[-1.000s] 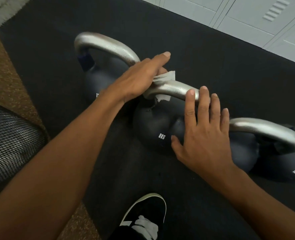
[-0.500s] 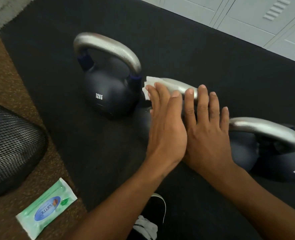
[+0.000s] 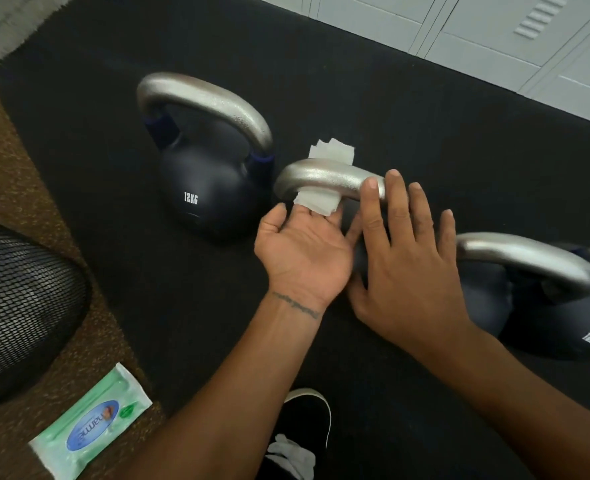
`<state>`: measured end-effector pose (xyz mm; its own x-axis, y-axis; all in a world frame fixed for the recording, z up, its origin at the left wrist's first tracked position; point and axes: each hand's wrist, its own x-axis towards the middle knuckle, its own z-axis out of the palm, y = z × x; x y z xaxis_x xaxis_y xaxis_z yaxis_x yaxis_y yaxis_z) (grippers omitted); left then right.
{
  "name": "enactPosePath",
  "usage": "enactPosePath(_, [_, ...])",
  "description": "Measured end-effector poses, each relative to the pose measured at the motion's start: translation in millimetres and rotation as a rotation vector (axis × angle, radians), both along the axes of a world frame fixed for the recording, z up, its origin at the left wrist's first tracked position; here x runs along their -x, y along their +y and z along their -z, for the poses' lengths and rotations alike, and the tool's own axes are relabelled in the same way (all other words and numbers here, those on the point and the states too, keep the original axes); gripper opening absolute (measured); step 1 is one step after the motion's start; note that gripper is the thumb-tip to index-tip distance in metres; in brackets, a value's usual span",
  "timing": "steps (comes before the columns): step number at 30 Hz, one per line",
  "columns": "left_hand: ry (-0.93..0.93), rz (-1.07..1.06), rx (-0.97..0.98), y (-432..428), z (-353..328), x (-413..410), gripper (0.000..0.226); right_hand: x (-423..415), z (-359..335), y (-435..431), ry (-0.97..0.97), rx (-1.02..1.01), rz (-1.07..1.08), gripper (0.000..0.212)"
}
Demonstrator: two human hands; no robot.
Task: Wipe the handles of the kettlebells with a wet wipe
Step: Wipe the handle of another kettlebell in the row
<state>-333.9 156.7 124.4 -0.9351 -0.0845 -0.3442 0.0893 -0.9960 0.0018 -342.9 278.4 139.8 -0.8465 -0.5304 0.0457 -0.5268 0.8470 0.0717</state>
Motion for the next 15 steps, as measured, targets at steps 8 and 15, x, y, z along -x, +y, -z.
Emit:
enactPosePath(8, [0.087,-0.001,-0.061,-4.5,10.6,16.8,0.069,0.8,-4.3,3.2,-0.017,-0.051,-0.021,0.103])
enactPosePath(15, [0.021,0.044,0.068,-7.6,14.8,-14.1,0.08,-1.4,-7.1,3.0,-0.021,-0.076,-0.006,0.101])
